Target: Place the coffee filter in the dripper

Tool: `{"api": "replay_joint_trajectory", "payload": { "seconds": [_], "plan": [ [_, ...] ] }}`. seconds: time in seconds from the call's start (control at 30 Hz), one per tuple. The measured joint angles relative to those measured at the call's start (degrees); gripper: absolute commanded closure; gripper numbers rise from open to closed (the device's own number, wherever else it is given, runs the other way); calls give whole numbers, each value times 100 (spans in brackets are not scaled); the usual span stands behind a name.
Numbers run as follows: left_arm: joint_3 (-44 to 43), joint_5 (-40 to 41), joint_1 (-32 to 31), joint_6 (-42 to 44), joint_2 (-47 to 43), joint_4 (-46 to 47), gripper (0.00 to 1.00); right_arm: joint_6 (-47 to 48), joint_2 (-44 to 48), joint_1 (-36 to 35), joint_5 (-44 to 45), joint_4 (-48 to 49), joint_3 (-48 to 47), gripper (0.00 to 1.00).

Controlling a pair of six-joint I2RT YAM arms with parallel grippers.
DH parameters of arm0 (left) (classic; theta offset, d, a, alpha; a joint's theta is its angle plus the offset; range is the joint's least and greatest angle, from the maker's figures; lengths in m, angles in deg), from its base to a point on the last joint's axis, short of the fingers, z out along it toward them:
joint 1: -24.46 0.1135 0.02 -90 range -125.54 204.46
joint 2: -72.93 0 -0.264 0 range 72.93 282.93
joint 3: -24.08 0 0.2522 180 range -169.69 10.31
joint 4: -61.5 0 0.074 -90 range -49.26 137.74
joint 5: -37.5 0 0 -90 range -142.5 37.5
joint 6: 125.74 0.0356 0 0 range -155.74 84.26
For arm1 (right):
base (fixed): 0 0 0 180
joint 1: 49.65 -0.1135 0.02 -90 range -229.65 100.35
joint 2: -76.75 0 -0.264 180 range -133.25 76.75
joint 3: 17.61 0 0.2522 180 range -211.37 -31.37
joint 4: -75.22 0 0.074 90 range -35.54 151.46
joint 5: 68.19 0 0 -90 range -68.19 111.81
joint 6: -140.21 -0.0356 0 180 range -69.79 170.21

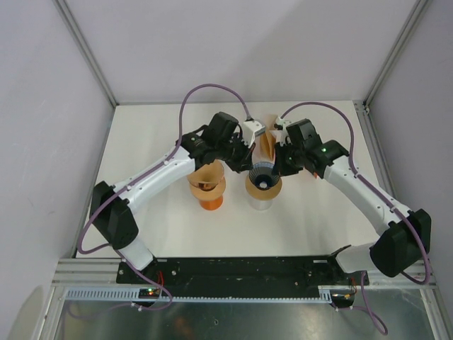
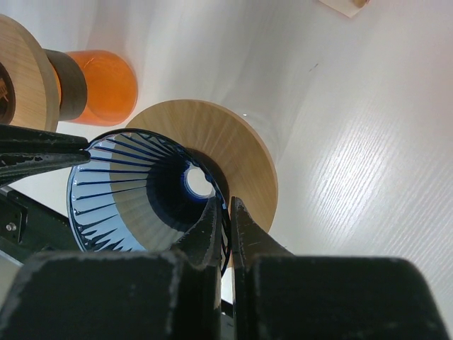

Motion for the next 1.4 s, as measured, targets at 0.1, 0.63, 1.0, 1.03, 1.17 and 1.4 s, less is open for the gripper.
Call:
{"api": "replay_joint_trajectory", "payload": {
  "seconds": [0.1, 0.63, 1.0, 1.03, 1.17, 1.4],
  "plan": [
    [26, -2, 0, 20, -2, 37, 100, -2, 4, 0, 9, 48, 33, 100],
    [448, -17, 0, 258, -190, 487, 100, -142, 105, -140, 295, 328, 256, 100],
    [671, 15, 0, 450, -240, 721, 100, -234, 262, -157, 343, 927, 656, 100],
    [691, 28, 0, 468, -240, 745, 100, -236, 267, -157, 345, 973, 682, 100],
    [796, 52, 0, 525, -280, 846, 100, -251, 299, -157, 343, 1145, 813, 100],
    [868, 72, 0, 570, -293, 964, 100, -256, 330, -157, 343, 1270, 890, 100]
  ]
}}
